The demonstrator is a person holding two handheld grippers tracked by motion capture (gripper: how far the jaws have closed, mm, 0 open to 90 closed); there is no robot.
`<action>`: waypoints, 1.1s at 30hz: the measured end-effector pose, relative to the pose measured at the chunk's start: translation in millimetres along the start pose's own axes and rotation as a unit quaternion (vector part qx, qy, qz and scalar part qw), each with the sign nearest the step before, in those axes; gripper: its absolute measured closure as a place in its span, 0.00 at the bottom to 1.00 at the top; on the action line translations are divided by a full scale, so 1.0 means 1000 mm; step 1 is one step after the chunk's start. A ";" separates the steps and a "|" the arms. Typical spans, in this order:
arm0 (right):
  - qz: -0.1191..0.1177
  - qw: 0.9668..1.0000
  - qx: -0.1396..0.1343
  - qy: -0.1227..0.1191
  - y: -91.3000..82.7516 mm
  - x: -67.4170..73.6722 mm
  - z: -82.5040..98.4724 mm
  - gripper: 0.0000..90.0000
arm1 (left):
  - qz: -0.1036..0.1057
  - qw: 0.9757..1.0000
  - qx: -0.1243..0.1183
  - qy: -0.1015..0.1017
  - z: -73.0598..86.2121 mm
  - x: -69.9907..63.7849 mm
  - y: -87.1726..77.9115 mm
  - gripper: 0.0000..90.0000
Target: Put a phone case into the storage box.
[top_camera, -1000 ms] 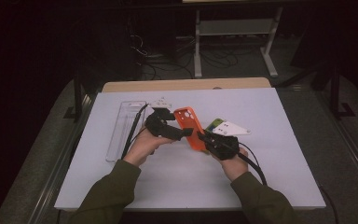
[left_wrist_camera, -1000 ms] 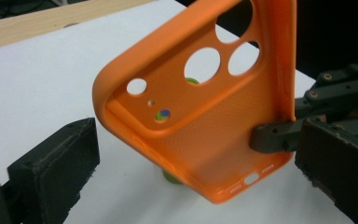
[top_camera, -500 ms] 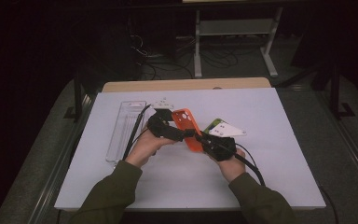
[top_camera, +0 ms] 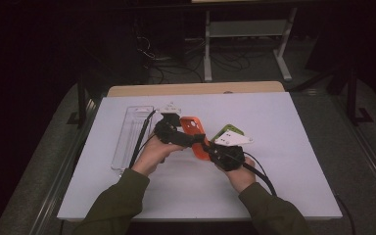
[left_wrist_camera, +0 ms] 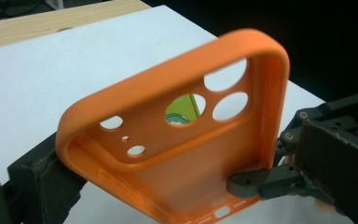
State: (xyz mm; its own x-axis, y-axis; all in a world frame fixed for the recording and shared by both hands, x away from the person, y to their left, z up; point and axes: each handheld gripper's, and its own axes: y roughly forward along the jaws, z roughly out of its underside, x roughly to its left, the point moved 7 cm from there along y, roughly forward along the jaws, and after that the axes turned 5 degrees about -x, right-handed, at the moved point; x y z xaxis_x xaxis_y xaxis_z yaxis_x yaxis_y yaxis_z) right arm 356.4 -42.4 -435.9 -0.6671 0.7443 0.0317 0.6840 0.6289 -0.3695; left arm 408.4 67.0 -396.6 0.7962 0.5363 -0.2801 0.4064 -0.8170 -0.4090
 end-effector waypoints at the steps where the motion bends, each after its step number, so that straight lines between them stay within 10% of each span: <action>1: -0.002 1.000 0.002 0.004 0.000 0.002 0.000 0.90 | 0.000 1.000 -0.001 -0.001 0.000 0.000 0.000 0.00; 33: -0.008 0.999 0.032 -0.009 0.009 0.010 0.010 0.89 | 0.000 0.999 -0.030 -0.013 -0.005 -0.002 -0.002 0.15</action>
State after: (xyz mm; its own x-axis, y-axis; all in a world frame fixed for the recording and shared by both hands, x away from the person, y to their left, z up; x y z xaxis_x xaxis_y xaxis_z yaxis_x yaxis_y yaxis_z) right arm 353.0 -31.5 -448.1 -0.6829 0.7302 0.0214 0.6537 0.6239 -0.4282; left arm 408.6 66.6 -391.4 0.7840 0.5418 -0.3029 0.4340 -0.8274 -0.3565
